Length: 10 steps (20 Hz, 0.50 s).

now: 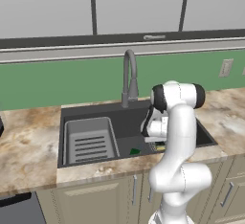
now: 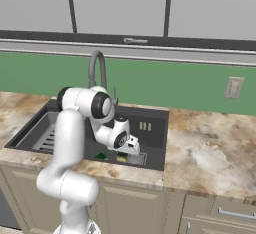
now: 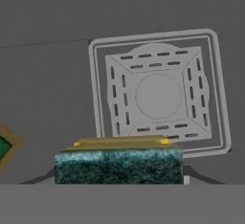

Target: Pick up the sponge and sponge from the sink, and place them back in the cabinet, and close the cabinet doors.

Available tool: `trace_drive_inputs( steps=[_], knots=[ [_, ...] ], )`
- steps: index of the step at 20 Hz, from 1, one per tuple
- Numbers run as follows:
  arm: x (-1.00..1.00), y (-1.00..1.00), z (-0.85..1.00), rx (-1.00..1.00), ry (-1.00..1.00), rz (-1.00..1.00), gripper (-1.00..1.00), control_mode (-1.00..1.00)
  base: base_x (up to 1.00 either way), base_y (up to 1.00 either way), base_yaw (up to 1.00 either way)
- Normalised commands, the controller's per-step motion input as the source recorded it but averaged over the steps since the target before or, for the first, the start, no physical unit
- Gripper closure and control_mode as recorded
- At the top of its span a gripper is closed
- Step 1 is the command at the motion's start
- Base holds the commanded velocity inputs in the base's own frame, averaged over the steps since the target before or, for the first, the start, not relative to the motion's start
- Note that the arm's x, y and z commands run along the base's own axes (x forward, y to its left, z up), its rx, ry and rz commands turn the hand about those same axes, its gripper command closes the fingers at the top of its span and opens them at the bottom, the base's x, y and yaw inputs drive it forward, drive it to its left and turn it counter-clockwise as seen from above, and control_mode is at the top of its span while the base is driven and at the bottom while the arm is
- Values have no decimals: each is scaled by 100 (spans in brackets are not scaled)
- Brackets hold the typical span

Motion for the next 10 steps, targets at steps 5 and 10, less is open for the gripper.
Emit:
trace_drive_inputs(
  steps=[5,10],
  knots=[
    [0,0,39,0,0,0,100,-100,0,0,0],
    [0,0,35,0,0,0,100,-100,0,0,0]
  ],
)
